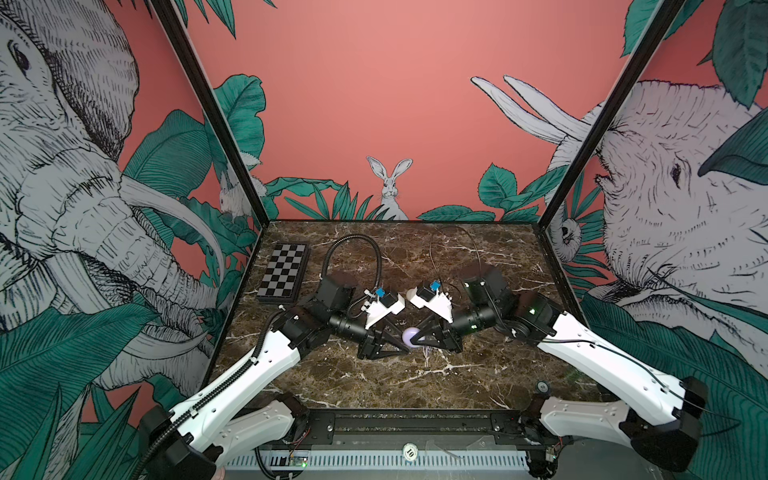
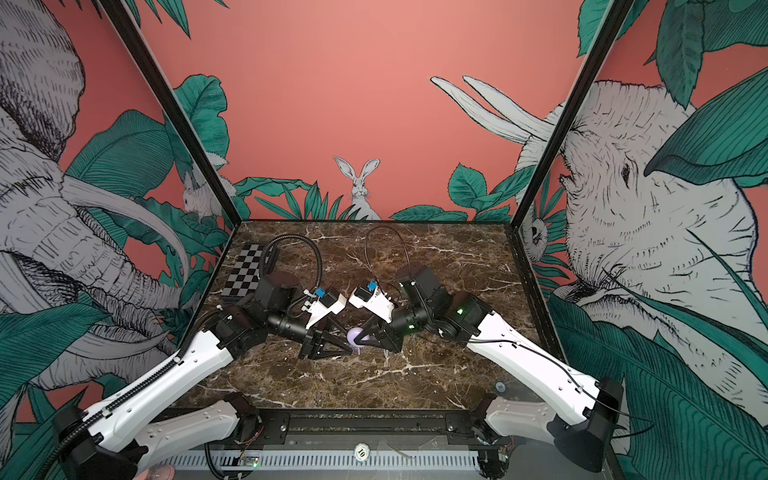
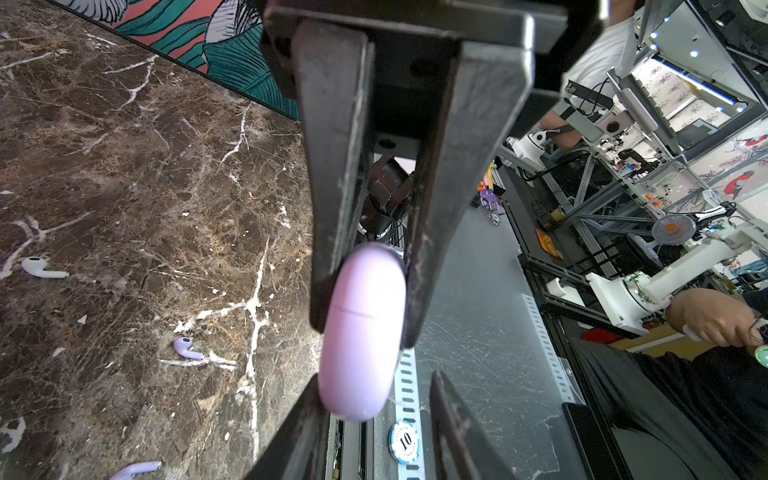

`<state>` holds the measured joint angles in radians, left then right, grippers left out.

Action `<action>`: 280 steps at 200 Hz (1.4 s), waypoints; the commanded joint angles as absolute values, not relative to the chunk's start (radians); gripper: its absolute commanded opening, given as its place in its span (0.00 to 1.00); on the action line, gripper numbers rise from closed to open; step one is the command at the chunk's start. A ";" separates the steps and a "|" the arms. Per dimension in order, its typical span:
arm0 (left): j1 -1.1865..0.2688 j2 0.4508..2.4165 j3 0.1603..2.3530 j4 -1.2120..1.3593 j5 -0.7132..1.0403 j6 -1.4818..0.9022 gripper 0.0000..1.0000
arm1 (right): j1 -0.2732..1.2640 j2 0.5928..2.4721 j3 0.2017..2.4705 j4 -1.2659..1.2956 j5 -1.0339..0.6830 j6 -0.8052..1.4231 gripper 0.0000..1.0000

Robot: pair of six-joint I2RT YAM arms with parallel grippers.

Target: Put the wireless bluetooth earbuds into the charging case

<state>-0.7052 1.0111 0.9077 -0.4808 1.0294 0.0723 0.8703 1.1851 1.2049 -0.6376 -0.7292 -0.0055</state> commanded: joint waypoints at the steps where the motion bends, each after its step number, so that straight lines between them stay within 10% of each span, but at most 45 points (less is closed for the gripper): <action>1: -0.707 0.995 0.904 -0.489 1.057 0.089 0.40 | 0.874 1.207 1.242 -0.641 -0.761 -0.029 0.00; 120: -0.707 0.999 0.892 -0.456 1.095 0.064 0.29 | 0.890 1.257 1.278 -0.662 -0.715 -0.043 0.00; 225: -0.707 0.979 0.880 -0.442 1.098 0.069 0.00 | 0.907 1.275 1.281 -0.657 -0.644 -0.019 0.00; 280: -0.707 0.946 0.856 -0.427 1.071 0.071 0.00 | 0.907 1.238 1.269 -0.643 -0.614 -0.017 0.26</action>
